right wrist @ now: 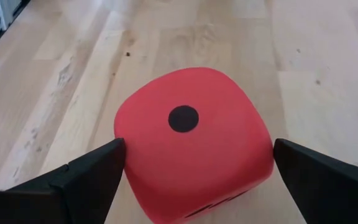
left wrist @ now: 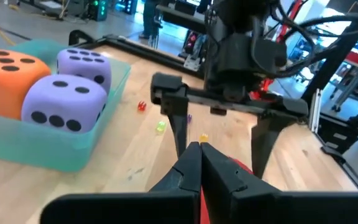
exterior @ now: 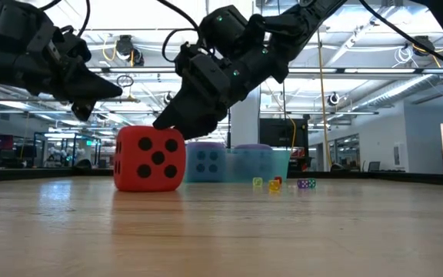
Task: Pick & Place Dice
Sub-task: Put the big red dice into the green bin
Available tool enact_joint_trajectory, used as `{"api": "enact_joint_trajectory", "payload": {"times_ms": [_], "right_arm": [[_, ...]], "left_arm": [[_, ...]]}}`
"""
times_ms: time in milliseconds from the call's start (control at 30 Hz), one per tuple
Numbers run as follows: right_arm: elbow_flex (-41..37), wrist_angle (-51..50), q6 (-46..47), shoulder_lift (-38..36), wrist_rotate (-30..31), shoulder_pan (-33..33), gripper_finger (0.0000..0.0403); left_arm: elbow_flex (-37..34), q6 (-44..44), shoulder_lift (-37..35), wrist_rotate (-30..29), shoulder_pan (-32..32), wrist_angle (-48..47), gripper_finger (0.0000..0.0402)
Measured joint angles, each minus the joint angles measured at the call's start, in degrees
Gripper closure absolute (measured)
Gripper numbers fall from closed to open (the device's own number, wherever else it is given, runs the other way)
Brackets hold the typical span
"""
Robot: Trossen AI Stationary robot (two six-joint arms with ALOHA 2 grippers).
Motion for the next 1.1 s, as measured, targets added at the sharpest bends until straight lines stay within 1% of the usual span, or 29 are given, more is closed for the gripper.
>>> {"api": "enact_joint_trajectory", "payload": {"times_ms": [100,200,267,367,567,600,700,733,933,1033,1100], "right_arm": [[0.00,-0.15,-0.22,0.00,-1.40,-0.25,0.0003],[-0.04,0.34,-1.22,0.04,-3.90,-0.40,0.0003],[-0.04,0.54,-2.63,0.07,-3.99,-0.38,0.0003],[-0.04,0.62,-4.65,0.07,-4.03,-0.36,0.0003],[-0.11,1.31,-5.06,0.07,-4.43,-1.20,0.0003],[-0.15,1.29,-4.85,-0.39,-3.96,-1.43,0.0003],[-0.22,2.65,-4.05,-1.05,1.40,-1.87,0.0003],[-0.22,2.83,-4.60,-1.02,2.37,-2.03,0.0003],[-0.22,-0.46,-4.68,-3.09,7.87,-2.27,0.0003],[-0.26,-3.60,-4.37,-5.07,8.28,-2.30,0.0003],[-0.16,-3.17,-4.93,-5.56,7.99,-2.22,0.0003]], "left_arm": [[0.01,-0.84,0.02,-0.24,0.00,-0.87,0.0388],[0.02,-2.53,0.01,-1.39,0.00,-0.88,0.0391],[0.02,-3.36,0.02,-1.68,0.00,-0.89,0.0397],[0.00,-4.26,0.02,-1.68,-0.37,-0.98,0.0394],[0.33,-3.63,0.00,-1.19,-3.32,-1.59,0.0398],[0.64,-3.23,0.02,-1.32,-3.74,-1.84,0.0397],[1.91,-1.96,0.02,-3.91,-4.79,-3.56,0.0397],[2.18,-1.76,0.15,-4.66,-5.07,-4.55,0.0398],[2.36,-0.98,4.51,-5.72,-6.58,-5.67,0.0399],[2.38,-0.48,7.66,-6.75,-6.84,-5.77,0.0398],[2.38,-0.42,9.37,-7.10,-6.84,-5.73,0.0398]]}}
